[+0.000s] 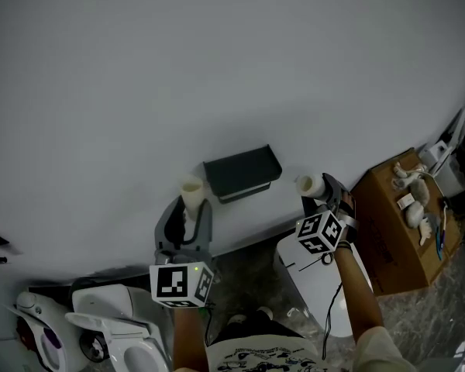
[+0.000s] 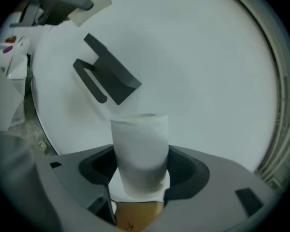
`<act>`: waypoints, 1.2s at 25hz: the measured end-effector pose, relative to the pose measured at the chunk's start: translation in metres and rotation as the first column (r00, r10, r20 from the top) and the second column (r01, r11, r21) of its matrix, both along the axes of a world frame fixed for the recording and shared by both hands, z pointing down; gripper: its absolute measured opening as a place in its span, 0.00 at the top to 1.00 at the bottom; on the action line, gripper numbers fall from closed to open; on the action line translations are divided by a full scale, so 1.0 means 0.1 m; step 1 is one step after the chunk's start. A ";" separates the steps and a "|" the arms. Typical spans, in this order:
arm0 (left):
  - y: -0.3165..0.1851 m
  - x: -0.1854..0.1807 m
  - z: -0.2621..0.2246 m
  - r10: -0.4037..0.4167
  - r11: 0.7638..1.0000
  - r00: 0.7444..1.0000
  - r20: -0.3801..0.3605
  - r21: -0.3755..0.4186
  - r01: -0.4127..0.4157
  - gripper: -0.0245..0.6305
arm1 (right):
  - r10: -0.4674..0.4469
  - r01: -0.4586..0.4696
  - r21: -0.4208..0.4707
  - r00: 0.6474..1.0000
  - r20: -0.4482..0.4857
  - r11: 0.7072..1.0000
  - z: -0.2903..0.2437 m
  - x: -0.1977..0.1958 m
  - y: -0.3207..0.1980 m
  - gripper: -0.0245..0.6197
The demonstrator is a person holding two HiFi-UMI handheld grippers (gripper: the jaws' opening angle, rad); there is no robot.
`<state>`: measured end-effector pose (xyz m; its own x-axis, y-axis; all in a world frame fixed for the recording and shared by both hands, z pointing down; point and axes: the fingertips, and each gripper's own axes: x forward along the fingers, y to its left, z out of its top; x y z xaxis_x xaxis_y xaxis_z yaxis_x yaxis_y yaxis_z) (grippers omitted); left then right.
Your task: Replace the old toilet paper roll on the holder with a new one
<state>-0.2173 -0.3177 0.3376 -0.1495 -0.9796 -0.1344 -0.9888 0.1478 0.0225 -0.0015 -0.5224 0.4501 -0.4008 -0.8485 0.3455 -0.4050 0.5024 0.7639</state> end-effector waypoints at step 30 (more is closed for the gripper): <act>0.18 -0.11 0.02 -0.068 0.997 0.997 -0.023 -0.026 0.067 0.68 | -0.089 0.231 0.273 0.889 -0.449 0.934 0.28 -0.69 -0.13 0.48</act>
<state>-0.2287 -0.2996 0.3393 -0.2183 -0.9701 -0.1057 -0.9757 0.2151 0.0410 -0.0702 -0.5358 0.4782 -0.4158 -0.8766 0.2422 0.0575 0.2404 0.9690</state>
